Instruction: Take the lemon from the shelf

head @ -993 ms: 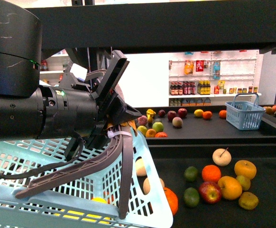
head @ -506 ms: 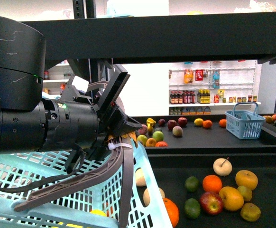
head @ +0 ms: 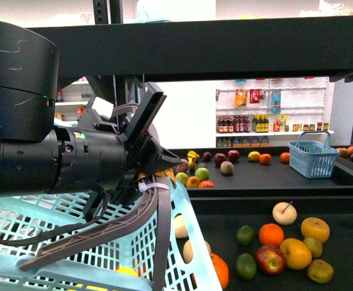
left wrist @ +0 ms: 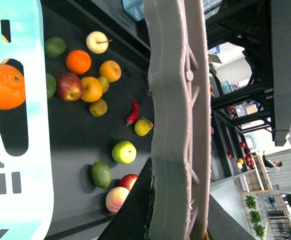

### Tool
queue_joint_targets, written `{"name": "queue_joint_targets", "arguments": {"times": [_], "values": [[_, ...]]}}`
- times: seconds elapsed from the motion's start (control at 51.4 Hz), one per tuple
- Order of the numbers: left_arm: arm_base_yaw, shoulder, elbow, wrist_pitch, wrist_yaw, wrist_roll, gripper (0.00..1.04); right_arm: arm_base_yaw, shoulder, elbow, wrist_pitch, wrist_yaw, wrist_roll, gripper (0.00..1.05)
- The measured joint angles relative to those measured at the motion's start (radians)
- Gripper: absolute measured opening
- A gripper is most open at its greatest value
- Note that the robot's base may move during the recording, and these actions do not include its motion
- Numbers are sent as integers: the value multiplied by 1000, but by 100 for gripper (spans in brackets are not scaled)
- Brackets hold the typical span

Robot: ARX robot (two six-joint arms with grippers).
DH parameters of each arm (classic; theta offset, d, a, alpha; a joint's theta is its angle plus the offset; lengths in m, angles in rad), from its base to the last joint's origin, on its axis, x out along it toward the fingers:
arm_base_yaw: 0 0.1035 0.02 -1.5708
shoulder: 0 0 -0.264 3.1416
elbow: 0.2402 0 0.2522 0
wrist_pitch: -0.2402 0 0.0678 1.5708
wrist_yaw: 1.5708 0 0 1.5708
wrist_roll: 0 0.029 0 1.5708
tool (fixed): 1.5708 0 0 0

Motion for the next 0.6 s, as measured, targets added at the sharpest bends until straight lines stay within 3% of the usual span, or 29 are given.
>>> {"name": "queue_joint_targets", "arguments": {"times": [0.253,0.525,0.603], "values": [[0,0,0,0,0,0,9,0,-4,0,0,-1,-1,3],[0,0,0,0,0,0,9,0,-4,0,0,0,0,47],[-7,2,-14,94,-111,-33,9,0,-4,0,0,0,0,60]]}}
